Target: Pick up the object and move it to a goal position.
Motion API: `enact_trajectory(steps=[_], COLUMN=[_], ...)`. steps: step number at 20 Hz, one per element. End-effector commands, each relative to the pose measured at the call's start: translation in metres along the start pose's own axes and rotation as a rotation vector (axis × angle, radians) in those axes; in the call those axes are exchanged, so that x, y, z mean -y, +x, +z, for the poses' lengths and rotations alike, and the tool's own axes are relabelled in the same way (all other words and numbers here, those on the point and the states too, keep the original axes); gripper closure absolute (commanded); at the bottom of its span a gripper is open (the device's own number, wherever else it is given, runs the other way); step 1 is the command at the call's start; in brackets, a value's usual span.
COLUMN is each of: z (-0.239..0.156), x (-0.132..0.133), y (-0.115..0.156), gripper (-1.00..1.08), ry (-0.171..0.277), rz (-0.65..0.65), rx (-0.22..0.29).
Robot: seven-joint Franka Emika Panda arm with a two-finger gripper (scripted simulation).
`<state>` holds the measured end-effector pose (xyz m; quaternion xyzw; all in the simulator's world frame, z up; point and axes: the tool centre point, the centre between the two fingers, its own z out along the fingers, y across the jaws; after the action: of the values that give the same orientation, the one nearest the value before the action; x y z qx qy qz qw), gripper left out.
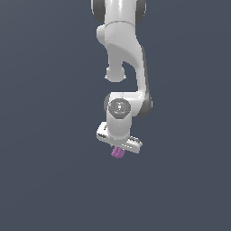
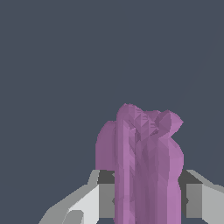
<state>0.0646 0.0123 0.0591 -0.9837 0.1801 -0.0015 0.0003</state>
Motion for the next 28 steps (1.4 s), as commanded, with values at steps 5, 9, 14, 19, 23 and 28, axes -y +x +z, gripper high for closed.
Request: enact_trajectory(steps=[5,9,14,19,23,28], z=[-0.001,-0.011,-0.035,-0.07,-0.102,-0.141], x=[0.001,0.005,0.015,0.031,0.046,0.063], y=[0.0,0.002,0.007,0.014,0.021,0.03], gripper=[1.08,1.08,1.08,1.08,1.08,1.08], ry=[0.0,0.0,-0.001,-0.001,-0.001,-0.001], rz=[0.0,0.0,0.0,0.0,0.0,0.0], rx=[0.0,0.0,0.0,0.001,0.001,0.001])
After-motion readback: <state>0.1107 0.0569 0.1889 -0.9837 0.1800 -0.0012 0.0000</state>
